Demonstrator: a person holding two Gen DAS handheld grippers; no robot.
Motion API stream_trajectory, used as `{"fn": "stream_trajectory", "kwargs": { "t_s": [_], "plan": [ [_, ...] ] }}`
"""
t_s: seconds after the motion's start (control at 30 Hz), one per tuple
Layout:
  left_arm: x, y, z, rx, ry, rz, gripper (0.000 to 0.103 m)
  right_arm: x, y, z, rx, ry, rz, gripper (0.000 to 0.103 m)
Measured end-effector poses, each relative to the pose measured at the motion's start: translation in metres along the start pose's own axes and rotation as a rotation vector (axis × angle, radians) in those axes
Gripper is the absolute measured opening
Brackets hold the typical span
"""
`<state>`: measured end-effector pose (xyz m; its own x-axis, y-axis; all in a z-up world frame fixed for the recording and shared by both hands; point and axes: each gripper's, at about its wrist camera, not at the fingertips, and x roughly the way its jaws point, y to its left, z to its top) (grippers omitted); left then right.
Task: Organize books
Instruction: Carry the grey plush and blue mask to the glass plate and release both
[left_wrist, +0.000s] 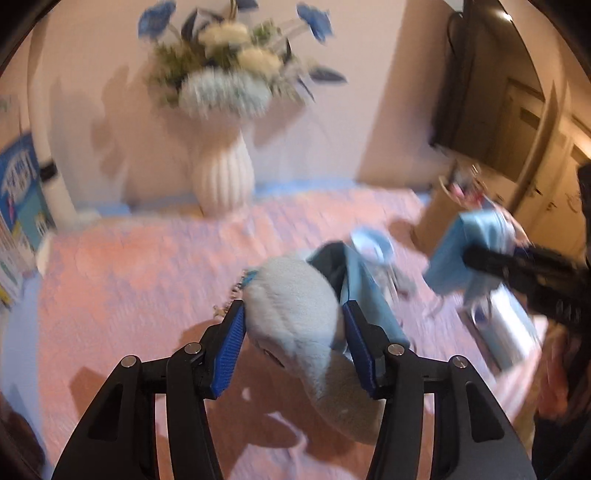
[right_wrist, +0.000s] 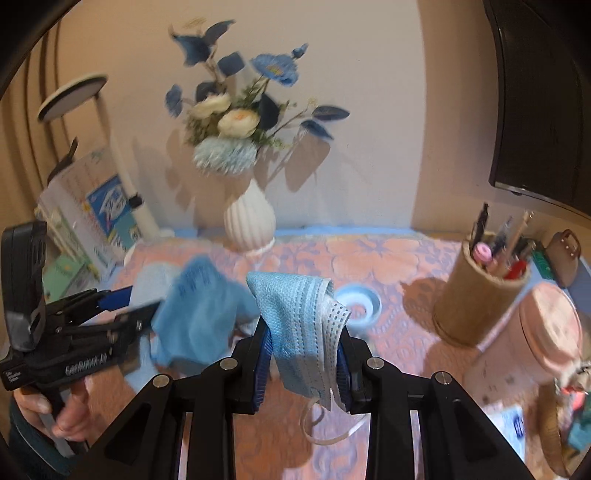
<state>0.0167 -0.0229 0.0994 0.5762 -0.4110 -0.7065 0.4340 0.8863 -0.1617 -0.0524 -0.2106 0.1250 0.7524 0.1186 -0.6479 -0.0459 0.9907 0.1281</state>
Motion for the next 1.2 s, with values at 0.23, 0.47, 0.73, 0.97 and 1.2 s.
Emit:
{"fn": "stream_trajectory", "kwargs": {
  "t_s": [0.23, 0.47, 0.73, 0.97, 1.2],
  "plan": [
    [-0.005, 0.014, -0.031, -0.029, 0.039, 0.047, 0.056, 0.001, 0.017, -0.036, -0.041, 0.081, 0.027, 0.030],
    [-0.012, 0.056, -0.054, -0.228, 0.060, 0.059, 0.077, -0.009, 0.018, -0.055, -0.041, 0.083, 0.030, 0.030],
    [0.030, 0.057, -0.059, -0.358, 0.125, -0.093, 0.052, -0.009, 0.007, -0.064, 0.019, 0.109, 0.067, 0.030],
    [-0.039, 0.039, -0.030, -0.303, -0.096, -0.002, 0.049, -0.038, -0.005, -0.054, 0.048, 0.007, 0.061, 0.030],
    [-0.094, -0.011, 0.017, -0.207, -0.278, -0.014, 0.049, -0.071, -0.035, -0.041, 0.119, -0.074, 0.058, 0.029]
  ]
}}
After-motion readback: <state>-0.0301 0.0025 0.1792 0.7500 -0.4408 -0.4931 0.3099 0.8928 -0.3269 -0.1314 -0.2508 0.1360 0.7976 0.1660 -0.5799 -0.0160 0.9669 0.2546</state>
